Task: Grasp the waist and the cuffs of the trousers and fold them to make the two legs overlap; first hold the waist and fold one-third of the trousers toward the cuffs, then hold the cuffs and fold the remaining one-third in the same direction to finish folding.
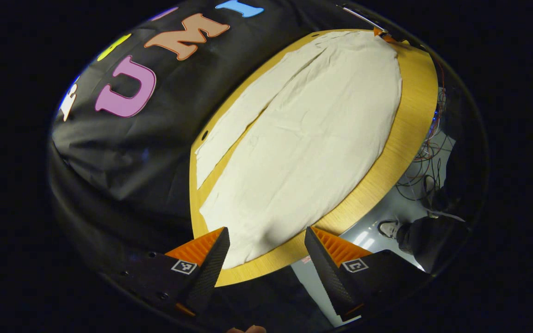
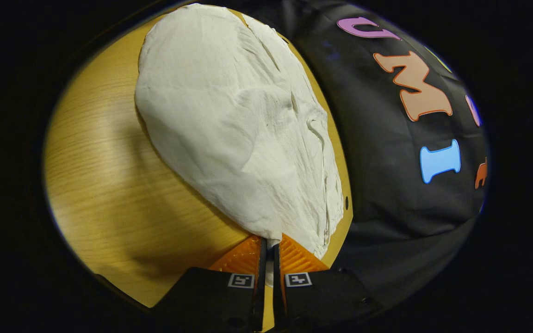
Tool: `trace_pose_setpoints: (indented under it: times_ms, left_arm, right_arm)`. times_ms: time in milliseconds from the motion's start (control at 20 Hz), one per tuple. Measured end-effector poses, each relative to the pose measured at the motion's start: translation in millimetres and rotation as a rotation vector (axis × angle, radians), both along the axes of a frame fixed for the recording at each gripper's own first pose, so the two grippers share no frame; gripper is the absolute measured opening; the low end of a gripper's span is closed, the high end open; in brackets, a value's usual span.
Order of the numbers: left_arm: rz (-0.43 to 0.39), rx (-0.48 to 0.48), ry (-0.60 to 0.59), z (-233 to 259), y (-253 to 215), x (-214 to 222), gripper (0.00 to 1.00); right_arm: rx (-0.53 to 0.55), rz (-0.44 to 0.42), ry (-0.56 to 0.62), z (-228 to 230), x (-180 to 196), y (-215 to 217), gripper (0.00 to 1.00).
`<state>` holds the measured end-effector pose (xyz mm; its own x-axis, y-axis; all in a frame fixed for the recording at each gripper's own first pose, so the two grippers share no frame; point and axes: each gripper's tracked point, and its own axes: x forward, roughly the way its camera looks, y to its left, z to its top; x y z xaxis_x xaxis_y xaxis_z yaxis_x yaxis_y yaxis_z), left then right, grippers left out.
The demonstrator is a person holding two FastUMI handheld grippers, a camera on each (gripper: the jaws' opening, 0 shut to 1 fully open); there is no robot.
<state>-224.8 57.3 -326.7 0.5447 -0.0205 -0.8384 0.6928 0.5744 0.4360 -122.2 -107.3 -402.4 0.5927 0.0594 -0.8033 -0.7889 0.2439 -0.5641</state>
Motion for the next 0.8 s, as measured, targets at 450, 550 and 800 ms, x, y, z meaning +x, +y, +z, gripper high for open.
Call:
trace_pose_setpoints:
  times_ms: [450,550,800]
  left_arm:
    - [-0.140,0.055,0.022,-10,-10,27,0.88]
    - [-0.170,0.075,0.031,-15,-16,31,0.74]
    - [-0.242,0.147,0.069,-31,-16,42,0.28]
  right_arm:
    - [0.002,-0.013,-0.016,-1,2,0,0.10]
    - [0.003,-0.016,-0.019,-1,3,1,0.10]
    - [0.009,-0.021,-0.021,0,2,1,0.10]
